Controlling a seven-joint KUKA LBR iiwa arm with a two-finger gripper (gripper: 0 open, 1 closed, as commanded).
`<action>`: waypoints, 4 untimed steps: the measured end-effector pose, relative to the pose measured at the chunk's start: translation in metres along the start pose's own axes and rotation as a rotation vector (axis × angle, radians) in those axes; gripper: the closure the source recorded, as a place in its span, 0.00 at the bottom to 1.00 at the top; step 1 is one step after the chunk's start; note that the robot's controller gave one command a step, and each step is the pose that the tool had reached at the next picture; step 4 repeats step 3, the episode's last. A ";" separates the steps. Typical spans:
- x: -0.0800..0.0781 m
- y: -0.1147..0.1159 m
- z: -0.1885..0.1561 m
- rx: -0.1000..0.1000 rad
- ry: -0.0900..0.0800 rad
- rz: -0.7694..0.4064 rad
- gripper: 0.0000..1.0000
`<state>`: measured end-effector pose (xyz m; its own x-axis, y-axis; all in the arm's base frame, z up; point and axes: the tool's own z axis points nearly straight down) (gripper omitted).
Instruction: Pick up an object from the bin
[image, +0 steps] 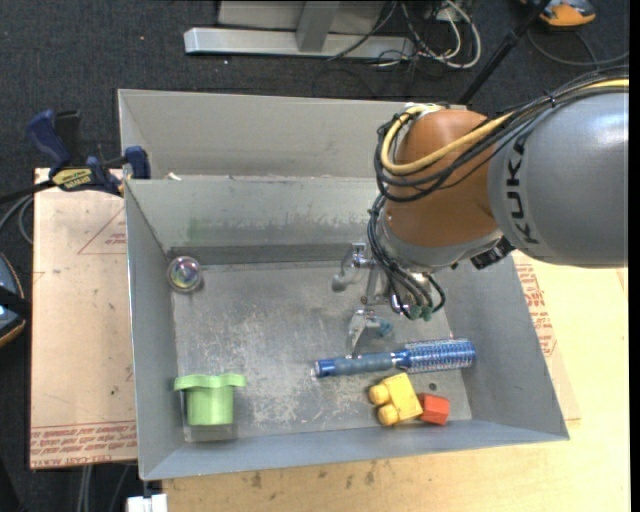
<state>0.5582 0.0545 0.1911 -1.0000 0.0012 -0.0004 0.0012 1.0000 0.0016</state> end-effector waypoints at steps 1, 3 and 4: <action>-0.018 -0.045 0.117 -0.005 -0.005 0.185 0.00; -0.031 -0.006 -0.024 -0.002 -0.009 0.192 1.00; -0.031 -0.006 -0.024 -0.002 -0.009 0.192 1.00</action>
Offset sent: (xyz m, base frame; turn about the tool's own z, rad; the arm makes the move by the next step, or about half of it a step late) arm 0.0149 -0.0465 -0.1211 0.1852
